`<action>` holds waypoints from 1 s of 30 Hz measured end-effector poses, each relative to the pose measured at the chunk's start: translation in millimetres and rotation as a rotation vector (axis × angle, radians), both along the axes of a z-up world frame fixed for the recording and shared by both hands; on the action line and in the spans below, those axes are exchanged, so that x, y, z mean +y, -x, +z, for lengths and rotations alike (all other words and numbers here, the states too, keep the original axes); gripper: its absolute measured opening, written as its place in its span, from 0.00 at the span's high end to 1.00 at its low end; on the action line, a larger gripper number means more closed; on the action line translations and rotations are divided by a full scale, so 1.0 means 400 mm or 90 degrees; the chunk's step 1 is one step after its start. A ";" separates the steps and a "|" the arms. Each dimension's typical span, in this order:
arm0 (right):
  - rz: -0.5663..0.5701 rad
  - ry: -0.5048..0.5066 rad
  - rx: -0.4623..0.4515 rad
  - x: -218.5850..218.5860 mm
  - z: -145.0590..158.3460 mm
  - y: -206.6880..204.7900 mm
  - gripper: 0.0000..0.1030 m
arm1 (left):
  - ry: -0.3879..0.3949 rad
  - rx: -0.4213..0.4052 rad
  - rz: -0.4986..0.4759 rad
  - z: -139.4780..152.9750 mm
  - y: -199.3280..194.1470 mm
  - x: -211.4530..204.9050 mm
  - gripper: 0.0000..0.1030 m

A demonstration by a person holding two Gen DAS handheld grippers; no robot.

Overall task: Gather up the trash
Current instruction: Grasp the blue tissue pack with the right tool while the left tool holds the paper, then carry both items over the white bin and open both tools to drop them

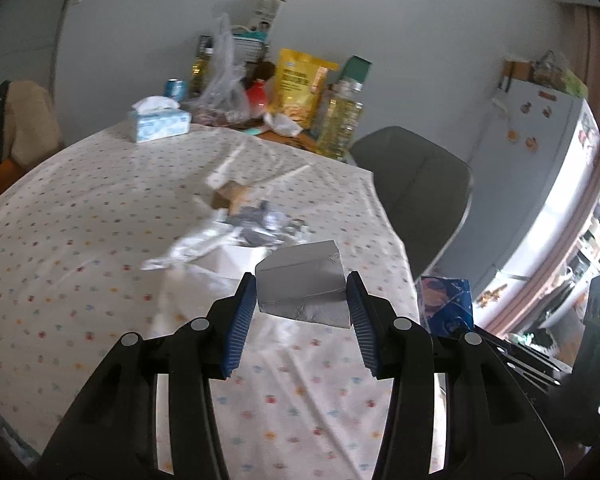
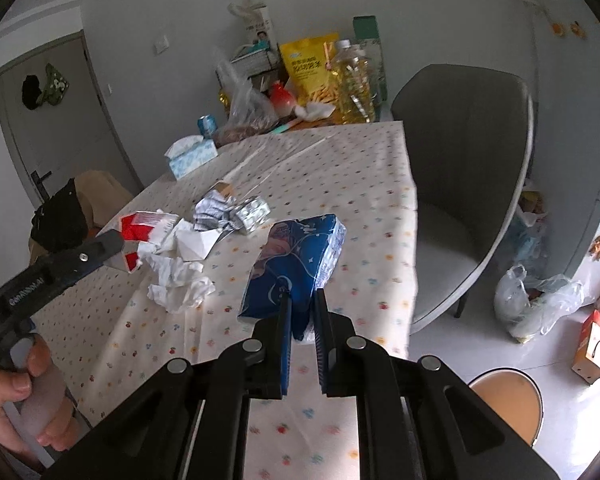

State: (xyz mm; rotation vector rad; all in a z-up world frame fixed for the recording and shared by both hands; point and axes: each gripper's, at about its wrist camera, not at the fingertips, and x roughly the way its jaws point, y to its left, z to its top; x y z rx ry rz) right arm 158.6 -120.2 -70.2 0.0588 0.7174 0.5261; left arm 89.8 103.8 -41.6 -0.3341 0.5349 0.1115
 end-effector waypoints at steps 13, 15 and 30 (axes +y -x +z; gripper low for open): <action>-0.092 0.011 -0.001 -0.188 -0.012 0.005 0.90 | 0.003 0.014 -0.084 -0.040 -0.055 -0.164 0.55; -0.112 0.012 0.001 -0.219 -0.017 0.008 0.90 | 0.000 0.017 -0.092 -0.043 -0.066 -0.183 0.55; -0.230 0.018 0.044 -0.464 -0.103 0.013 0.89 | -0.029 0.042 -0.177 -0.059 -0.142 -0.373 0.55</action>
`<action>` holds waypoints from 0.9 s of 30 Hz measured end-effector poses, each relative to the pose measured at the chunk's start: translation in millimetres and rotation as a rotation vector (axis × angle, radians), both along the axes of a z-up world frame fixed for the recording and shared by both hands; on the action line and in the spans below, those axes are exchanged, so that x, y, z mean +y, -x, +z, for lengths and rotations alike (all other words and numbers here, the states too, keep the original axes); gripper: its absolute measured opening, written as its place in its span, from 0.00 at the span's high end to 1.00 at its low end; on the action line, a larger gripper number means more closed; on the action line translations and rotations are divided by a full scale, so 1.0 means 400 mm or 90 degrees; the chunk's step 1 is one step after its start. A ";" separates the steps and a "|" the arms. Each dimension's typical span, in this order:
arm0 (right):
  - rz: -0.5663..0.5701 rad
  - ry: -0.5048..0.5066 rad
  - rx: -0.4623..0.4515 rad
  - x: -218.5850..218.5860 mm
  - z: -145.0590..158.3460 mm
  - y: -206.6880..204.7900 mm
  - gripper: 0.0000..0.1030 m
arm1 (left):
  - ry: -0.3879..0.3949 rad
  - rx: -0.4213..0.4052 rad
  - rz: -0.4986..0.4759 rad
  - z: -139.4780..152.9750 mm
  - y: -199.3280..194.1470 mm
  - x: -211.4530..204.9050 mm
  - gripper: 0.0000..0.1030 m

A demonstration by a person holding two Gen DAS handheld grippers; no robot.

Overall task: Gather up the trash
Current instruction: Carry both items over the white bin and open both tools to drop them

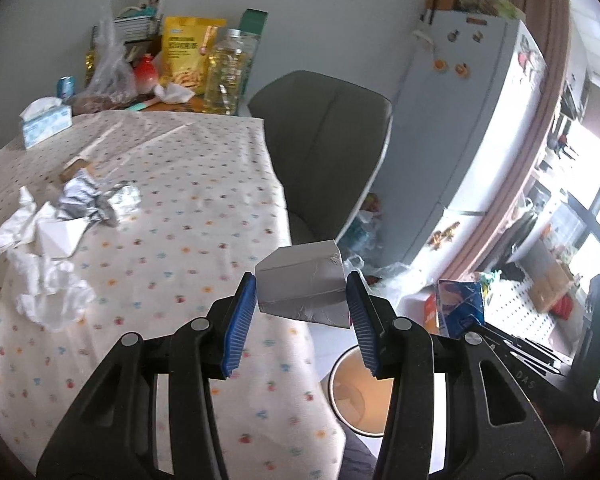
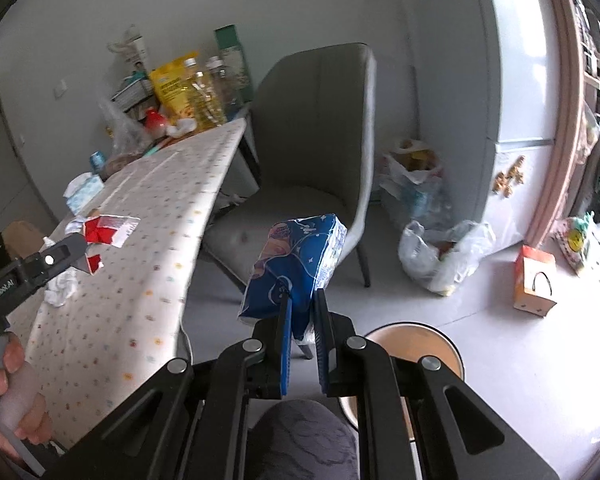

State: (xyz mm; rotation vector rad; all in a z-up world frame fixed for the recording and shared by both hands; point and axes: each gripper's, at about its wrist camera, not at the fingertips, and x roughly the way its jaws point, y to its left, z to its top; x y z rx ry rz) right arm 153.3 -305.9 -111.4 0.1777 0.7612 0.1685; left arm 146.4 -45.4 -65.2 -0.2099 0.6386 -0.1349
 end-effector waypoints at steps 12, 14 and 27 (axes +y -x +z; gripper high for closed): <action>-0.070 -0.015 0.041 -0.136 -0.105 -0.022 0.84 | -0.033 0.026 -0.052 -0.021 -0.035 -0.116 0.55; -0.078 -0.016 0.047 -0.152 -0.126 -0.029 0.60 | -0.037 0.030 -0.061 -0.024 -0.042 -0.135 0.55; -0.145 -0.034 0.041 -0.273 -0.145 0.023 0.40 | -0.059 0.065 -0.148 -0.068 -0.088 -0.300 0.55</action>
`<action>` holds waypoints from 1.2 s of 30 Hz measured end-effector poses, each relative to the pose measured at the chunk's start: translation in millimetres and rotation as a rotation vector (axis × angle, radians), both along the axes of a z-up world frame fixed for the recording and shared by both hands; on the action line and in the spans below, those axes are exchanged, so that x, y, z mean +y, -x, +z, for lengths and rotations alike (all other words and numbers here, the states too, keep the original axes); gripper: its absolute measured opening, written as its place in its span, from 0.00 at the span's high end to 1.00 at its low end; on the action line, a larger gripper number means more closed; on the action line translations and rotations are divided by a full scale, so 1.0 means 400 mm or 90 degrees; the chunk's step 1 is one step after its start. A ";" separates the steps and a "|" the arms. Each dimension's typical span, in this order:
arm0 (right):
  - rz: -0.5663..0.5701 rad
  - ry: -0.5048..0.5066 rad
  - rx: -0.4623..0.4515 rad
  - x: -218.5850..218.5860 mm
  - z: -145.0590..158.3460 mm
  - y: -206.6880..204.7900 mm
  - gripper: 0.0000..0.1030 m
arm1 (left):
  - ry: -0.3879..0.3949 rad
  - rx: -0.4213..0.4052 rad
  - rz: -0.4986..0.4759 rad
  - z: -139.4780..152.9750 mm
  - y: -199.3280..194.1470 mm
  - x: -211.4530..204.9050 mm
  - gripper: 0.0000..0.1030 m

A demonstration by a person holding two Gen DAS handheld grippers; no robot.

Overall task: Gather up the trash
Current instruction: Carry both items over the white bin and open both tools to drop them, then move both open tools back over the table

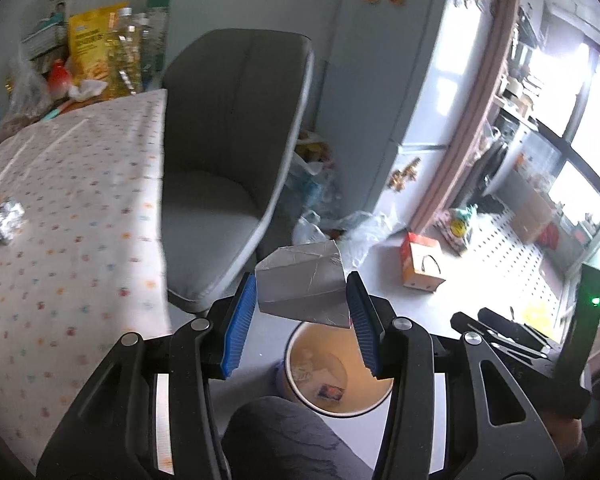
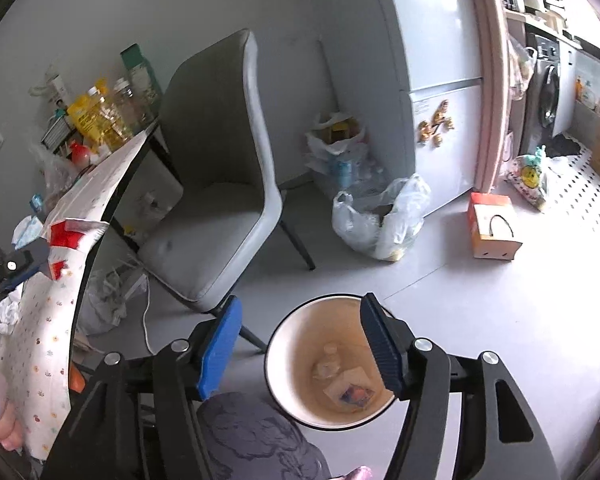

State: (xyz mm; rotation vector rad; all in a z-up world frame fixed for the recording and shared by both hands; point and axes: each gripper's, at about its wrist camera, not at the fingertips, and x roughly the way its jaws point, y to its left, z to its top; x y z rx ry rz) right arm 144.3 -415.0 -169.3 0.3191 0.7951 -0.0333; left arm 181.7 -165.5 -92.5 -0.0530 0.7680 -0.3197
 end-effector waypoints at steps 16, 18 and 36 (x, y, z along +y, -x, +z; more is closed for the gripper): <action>-0.073 -0.005 -0.021 -0.129 0.009 0.074 0.27 | 0.019 -0.024 -0.068 -0.014 -0.013 -0.149 0.07; -0.077 -0.008 -0.017 -0.134 0.004 0.077 0.27 | 0.021 -0.031 -0.056 -0.005 -0.012 -0.136 0.06; 0.003 0.043 -0.104 0.082 0.084 0.041 0.07 | 0.050 -0.143 0.084 0.091 0.070 0.139 0.06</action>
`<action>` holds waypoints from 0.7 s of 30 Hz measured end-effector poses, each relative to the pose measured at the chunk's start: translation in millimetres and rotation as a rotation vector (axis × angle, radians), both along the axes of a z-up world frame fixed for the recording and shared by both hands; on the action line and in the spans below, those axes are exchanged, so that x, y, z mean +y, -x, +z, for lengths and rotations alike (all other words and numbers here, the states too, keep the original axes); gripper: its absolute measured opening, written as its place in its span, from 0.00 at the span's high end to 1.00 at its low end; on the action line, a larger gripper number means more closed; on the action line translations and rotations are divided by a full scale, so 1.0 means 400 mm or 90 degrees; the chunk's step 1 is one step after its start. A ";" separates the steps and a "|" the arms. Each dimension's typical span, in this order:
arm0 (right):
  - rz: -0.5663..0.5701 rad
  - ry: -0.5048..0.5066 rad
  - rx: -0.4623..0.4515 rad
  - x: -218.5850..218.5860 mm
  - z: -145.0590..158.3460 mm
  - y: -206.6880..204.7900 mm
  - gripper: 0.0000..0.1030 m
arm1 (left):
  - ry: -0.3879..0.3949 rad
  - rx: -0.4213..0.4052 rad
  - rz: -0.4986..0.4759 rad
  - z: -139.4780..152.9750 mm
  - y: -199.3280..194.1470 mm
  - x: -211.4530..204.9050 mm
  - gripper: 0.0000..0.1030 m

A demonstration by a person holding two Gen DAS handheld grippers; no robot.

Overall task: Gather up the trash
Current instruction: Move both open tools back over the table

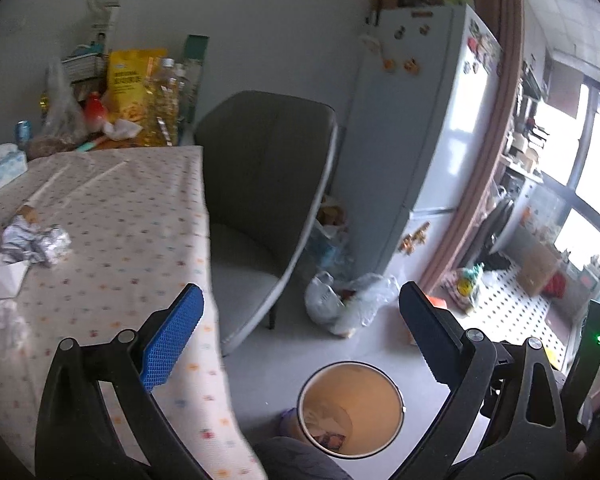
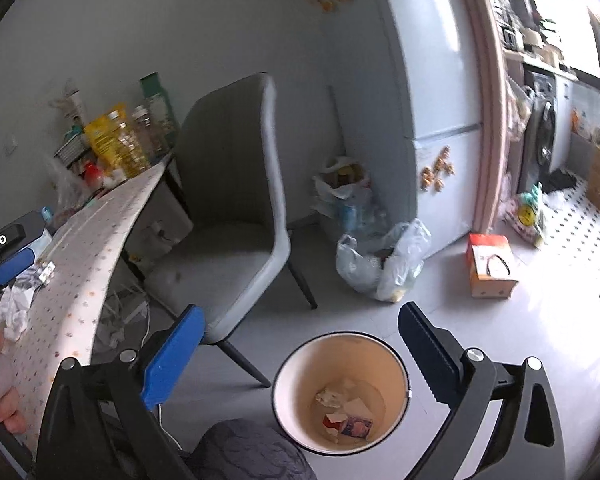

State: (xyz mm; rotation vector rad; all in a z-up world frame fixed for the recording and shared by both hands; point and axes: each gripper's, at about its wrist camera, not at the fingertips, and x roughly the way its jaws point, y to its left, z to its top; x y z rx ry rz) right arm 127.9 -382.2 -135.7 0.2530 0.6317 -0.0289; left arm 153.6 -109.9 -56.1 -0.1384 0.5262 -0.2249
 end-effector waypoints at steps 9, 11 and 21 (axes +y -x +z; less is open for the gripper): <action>0.081 0.082 -0.041 0.178 0.063 0.004 0.08 | -0.002 -0.029 0.064 0.017 0.052 0.145 0.06; 0.098 0.081 -0.041 0.206 0.072 0.003 0.08 | 0.001 -0.025 0.077 0.016 0.063 0.182 0.06; 0.165 0.060 -0.034 0.335 0.101 -0.009 0.07 | -0.004 -0.022 0.148 0.016 0.110 0.324 0.06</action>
